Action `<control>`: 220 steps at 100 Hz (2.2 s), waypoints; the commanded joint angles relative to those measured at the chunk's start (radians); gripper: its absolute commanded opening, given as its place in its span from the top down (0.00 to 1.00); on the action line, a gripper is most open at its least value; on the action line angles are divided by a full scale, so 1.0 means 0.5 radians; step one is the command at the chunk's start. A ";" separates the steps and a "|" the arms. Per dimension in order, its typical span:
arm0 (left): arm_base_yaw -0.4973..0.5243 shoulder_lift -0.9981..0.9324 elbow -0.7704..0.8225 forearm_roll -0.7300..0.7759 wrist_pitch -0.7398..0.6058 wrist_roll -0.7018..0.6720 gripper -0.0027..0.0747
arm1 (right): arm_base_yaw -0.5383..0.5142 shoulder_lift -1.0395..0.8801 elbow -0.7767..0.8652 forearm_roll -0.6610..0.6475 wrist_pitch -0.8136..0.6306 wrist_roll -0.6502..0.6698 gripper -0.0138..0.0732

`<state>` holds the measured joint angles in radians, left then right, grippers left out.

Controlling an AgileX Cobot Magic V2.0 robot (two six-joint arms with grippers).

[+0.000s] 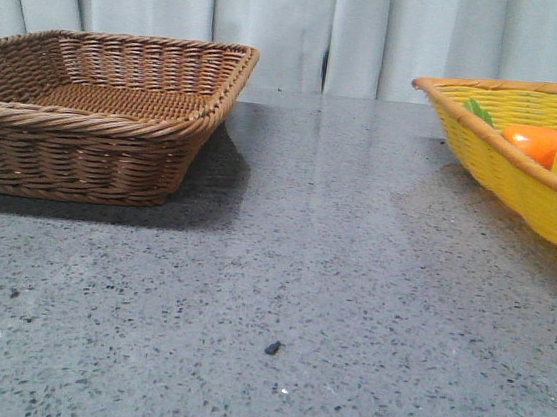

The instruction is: Transfer tape with both arms

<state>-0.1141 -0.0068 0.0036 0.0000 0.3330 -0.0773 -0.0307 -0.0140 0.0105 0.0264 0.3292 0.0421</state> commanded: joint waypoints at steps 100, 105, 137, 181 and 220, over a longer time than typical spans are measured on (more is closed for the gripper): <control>0.007 -0.059 0.019 0.000 -0.361 -0.015 0.99 | -0.011 -0.034 0.043 -0.006 -0.138 -0.009 0.93; 0.007 -0.059 0.019 0.000 -0.361 -0.015 0.99 | -0.011 -0.034 0.043 -0.006 -0.142 -0.009 0.93; 0.007 -0.059 0.019 0.000 -0.468 -0.015 0.99 | -0.011 -0.034 0.043 -0.006 -0.223 -0.009 0.93; 0.007 -0.059 0.013 -0.013 -0.584 -0.015 0.99 | -0.011 -0.034 0.043 -0.003 -0.523 -0.009 0.93; 0.007 0.184 -0.338 0.000 -0.517 -0.015 0.99 | -0.007 0.026 -0.283 0.000 -0.180 -0.009 0.92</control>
<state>-0.1141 0.0189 -0.0730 0.0000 0.1450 -0.0773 -0.0307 -0.0140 -0.0449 0.0264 0.2597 0.0421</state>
